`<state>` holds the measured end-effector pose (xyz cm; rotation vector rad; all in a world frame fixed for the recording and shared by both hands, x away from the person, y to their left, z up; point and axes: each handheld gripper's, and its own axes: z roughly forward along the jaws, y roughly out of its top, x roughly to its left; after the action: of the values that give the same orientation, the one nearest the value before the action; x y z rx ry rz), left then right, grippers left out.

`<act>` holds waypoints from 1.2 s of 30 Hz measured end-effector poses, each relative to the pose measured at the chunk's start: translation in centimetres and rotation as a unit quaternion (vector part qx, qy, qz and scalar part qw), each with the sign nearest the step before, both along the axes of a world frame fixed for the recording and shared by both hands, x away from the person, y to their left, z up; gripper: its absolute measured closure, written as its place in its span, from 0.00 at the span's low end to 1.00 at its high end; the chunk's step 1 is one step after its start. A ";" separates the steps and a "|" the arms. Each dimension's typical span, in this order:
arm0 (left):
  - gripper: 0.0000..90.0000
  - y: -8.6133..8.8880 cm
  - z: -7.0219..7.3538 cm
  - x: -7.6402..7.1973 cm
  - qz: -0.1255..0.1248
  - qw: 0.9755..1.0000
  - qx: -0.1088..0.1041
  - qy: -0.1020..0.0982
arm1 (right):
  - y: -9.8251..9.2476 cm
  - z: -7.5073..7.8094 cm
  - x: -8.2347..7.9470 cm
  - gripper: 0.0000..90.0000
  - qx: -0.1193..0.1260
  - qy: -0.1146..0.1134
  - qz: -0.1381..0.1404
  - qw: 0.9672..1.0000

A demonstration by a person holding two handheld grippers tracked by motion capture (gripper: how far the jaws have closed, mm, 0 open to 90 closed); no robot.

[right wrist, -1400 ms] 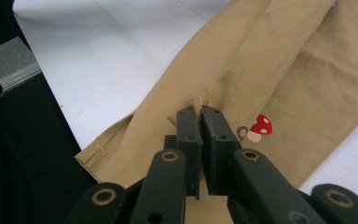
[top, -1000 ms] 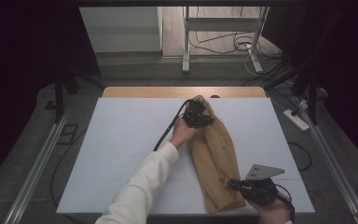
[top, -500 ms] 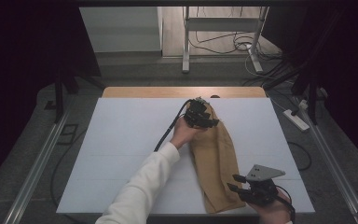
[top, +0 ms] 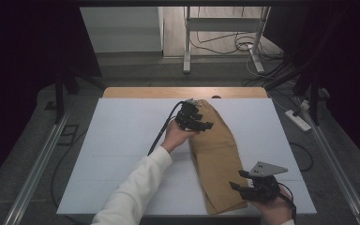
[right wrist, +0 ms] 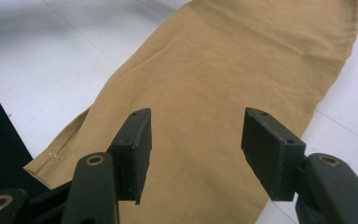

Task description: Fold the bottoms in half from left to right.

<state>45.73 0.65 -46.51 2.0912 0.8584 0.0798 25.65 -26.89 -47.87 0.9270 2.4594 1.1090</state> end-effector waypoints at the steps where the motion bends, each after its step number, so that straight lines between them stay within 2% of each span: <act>1: 0.36 0.4 0.1 -0.3 0.000 1.000 0.001 -0.001 | 0.0 -0.1 0.2 0.48 0.000 0.000 0.001 1.000; 7: 0.36 2.8 -0.1 -1.9 0.003 1.000 0.006 -0.008 | 0.3 -0.3 0.8 0.47 -0.004 0.003 0.008 1.000; 15: 0.35 6.2 -1.2 -3.8 0.020 1.000 0.013 -0.004 | 0.6 -0.8 2.1 0.46 0.003 0.015 0.013 1.000; 17: 0.34 6.9 -1.5 -4.3 0.023 1.000 0.009 0.000 | 0.6 -0.9 2.3 0.46 0.004 0.016 0.013 1.000; 28: 0.31 9.5 -2.1 -8.0 0.025 0.999 0.022 -0.002 | 0.8 -1.1 3.0 0.46 0.005 0.014 0.020 1.000; 32: 0.30 10.5 -2.3 -9.7 0.027 1.000 0.011 0.005 | 0.8 -1.1 3.0 0.45 0.006 0.012 0.023 1.000; 36: 0.30 11.3 -2.8 -11.3 0.029 0.999 0.025 0.001 | 1.0 -1.0 3.1 0.45 0.006 0.011 0.027 1.000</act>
<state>34.42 11.98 -49.27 2.1126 0.9277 0.1314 28.71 -25.93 -48.91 0.8859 2.5110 1.1390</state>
